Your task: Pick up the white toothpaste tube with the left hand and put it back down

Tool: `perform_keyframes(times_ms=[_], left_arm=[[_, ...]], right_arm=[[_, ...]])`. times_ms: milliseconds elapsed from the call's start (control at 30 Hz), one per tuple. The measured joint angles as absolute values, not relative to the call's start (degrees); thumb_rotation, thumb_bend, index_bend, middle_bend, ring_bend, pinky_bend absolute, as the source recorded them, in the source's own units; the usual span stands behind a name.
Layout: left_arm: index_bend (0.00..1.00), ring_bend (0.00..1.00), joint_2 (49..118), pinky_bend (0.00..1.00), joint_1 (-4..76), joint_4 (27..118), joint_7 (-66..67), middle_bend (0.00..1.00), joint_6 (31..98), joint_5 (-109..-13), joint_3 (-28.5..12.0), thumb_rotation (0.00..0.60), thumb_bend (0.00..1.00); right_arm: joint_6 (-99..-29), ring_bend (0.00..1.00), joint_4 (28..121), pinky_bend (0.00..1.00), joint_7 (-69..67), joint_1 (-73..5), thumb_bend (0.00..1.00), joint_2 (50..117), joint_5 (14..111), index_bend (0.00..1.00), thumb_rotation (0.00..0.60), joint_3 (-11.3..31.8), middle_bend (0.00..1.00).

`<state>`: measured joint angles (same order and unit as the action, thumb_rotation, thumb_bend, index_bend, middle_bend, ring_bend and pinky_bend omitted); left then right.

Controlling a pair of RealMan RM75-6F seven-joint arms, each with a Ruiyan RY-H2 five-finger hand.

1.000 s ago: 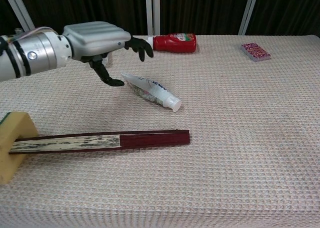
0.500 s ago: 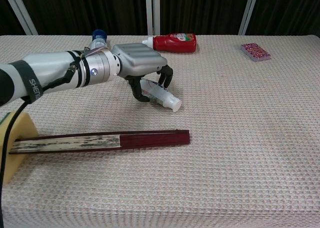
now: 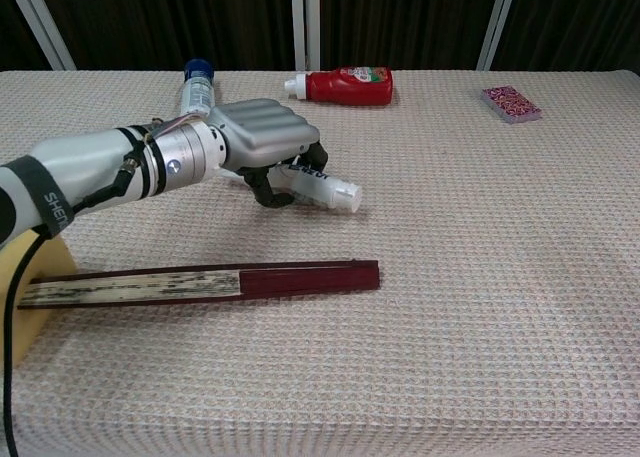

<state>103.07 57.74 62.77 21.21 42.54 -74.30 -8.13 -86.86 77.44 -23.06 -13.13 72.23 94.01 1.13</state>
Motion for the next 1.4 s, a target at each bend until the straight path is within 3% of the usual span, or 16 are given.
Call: perform_keyframes(times_ms=[333,633,867,1400], left_arm=[[0.70,0.68,104.8,0.82,55.4,57.5,7.2,0.76,48.5,-81.8,-4.8,0.600,0.65],[0.73,0.73,104.8,0.85,53.9,54.1,-12.9,0.81,54.0,-86.8,-3.2,0.600,0.81],[0.73,0.73,101.2,0.85,55.0,57.9,-26.8,0.82,55.4,-89.5,-3.7,0.600,0.83],[0.73,0.73,96.1,0.85,61.3,66.9,-30.5,0.82,50.0,-91.4,-5.2,0.600,0.83]], right_arm=[[-86.4,0.10,78.3,0.19,-22.2,-13.2,0.23,72.2,94.3,0.25,0.600,1.2,0.27],[-85.1,0.10,80.0,0.19,-19.5,-14.8,0.23,71.6,95.7,0.29,0.600,1.4,0.28],[-83.3,0.11,81.6,0.20,-10.9,-18.3,0.17,72.3,98.6,0.35,0.600,2.7,0.28],[-77.0,0.11,77.0,0.21,-1.9,-32.9,0.18,81.5,107.8,0.39,0.600,6.0,0.29]])
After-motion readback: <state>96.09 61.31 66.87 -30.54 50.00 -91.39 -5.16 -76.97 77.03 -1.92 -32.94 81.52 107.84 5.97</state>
